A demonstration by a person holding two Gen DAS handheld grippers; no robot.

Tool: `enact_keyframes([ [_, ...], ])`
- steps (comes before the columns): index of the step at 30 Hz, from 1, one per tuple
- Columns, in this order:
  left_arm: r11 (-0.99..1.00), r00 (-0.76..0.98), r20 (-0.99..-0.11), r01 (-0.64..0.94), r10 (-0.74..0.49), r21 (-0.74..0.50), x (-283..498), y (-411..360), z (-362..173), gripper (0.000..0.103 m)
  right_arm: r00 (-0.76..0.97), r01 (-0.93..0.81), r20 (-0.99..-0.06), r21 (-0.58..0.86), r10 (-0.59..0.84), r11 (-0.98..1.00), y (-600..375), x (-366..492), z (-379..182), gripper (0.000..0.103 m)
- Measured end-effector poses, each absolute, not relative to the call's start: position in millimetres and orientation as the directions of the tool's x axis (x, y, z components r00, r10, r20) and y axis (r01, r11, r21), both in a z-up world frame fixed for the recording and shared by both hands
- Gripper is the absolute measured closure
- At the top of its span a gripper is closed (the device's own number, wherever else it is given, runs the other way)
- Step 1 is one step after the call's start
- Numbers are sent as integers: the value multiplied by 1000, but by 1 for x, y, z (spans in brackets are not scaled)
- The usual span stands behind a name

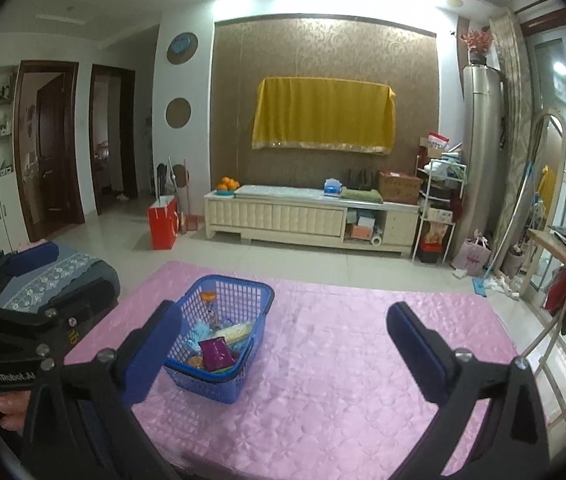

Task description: Organize snacks

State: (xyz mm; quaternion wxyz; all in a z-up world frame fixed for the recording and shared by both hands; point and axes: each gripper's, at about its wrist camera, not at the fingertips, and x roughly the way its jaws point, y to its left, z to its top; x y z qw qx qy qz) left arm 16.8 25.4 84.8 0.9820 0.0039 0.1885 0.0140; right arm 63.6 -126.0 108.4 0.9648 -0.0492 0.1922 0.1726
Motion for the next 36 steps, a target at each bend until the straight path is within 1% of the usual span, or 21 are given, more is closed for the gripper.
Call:
enact_keyframes([
  [9,1000,936,-352,-20,26,20,6,22,87,0,862,-349,-390,6,323,937,-133,55,108,0],
  [31,999,932,-360,-25,33,26,-5,19,91,0,861,-339,-400,10,315,941,-135,47,106,0],
  [36,999,926,-377,-24,32,25,-5,20,89,0,860,-331,-409,10,306,944,-135,48,104,0],
])
